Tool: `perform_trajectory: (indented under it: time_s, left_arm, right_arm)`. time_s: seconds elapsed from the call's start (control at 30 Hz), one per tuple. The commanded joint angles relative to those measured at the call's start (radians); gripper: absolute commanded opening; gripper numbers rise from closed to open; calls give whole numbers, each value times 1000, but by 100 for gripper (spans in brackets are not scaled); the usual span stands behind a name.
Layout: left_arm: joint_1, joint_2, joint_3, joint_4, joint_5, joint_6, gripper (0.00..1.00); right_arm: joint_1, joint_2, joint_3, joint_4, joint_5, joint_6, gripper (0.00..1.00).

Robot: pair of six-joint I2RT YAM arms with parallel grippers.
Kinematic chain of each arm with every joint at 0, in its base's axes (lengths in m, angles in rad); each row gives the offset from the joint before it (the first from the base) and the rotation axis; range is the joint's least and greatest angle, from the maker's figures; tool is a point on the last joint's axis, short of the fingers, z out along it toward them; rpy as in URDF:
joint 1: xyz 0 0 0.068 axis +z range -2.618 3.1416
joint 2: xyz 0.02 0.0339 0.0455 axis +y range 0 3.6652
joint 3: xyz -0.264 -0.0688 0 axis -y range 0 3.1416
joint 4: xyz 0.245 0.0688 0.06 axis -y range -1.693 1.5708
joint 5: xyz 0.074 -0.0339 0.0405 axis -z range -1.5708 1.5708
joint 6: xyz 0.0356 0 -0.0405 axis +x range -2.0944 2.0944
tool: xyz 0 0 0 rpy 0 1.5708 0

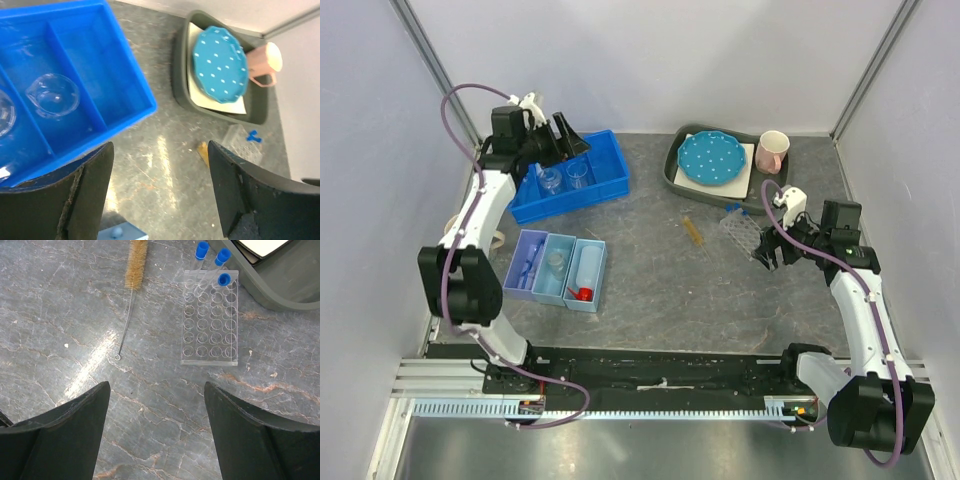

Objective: Organize the chemistry lab equipment

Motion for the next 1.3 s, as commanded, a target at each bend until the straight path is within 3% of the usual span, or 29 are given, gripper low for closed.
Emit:
perform_trajectory:
  time_s: [0.0,0.23,0.47,0.57,0.7,0.9,1.07,1.27]
  left_arm:
    - [0,-149,-178,227,129,-78,83]
    - [1,-425,-501,300,143,-36,86]
    - [0,-712,-742,263,158,54,92]
    - [1,-834,-835,248,160,76,98]
    - [0,-937,-882,189,155,122,99]
    - [1,-1032,-913,126,138,143,99]
    - [1,-1071,-927,133,109,133,99]
    - [1,-1076,-933,136,101,122,99]
  right_arm:
    - [-4,-3,-2,-6,-52,-38,84]
    - [-2,6,-9,-25,-141,-73,83]
    - [58,41,0,-83,-200,-119,83]
    - [122,84,20,-98,-135,-127,83]
    - [301,176,49,-113,-16,-128,82]
    - [567,329,93,-28,309,-47,79]
    - [625,504,188,40,458,73,71]
    - [627,702,348,48,538,171,50]
